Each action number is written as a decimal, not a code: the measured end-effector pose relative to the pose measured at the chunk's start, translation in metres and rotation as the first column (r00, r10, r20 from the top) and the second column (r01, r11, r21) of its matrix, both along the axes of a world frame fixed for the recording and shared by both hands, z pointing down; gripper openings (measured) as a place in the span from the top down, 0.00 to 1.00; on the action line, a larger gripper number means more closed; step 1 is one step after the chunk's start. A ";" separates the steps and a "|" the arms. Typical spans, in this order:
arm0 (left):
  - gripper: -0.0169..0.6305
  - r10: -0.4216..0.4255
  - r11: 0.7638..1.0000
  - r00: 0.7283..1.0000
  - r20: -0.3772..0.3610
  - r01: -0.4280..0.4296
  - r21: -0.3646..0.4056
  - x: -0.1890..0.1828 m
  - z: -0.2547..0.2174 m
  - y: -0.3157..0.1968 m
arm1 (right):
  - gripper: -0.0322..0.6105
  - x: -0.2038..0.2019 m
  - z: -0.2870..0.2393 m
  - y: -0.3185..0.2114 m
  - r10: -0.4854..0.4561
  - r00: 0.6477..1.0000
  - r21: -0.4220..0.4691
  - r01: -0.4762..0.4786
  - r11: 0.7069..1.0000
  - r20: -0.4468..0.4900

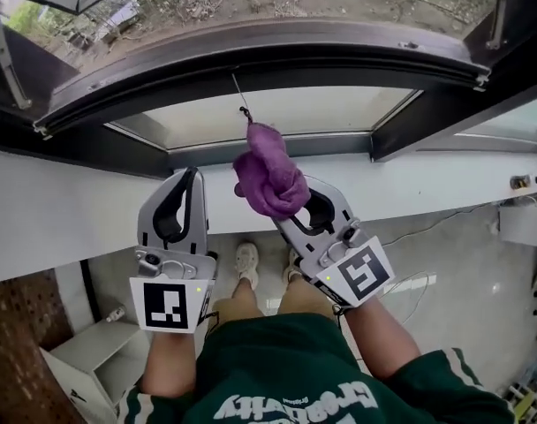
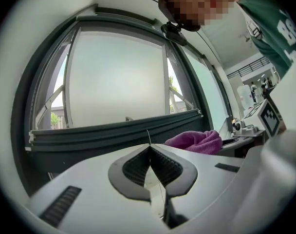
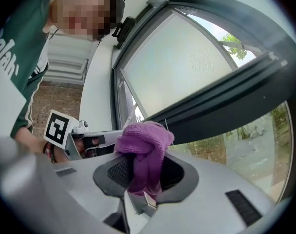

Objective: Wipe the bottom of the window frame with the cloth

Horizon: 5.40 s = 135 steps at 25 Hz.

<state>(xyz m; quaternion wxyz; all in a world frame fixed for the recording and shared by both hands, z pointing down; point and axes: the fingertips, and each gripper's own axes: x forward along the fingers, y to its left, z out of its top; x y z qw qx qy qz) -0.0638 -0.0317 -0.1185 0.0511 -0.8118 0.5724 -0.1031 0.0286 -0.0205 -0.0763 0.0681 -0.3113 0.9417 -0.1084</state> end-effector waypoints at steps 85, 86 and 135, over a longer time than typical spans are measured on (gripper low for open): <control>0.96 -0.219 0.940 0.960 -0.176 0.159 -0.301 -0.308 0.496 0.000 | 0.77 -0.368 0.583 -0.015 -0.279 0.867 -0.484 0.051 0.873 -0.413; 0.96 -0.216 0.942 0.960 -0.179 0.156 -0.298 -0.304 0.495 -0.001 | 0.77 -0.362 0.583 -0.016 -0.272 0.866 -0.483 0.041 0.875 -0.419; 0.96 0.061 0.930 0.986 -0.153 -0.112 -0.351 -0.074 0.510 -0.047 | 0.77 -0.127 0.585 -0.064 -0.007 0.909 -0.482 -0.215 0.849 -0.418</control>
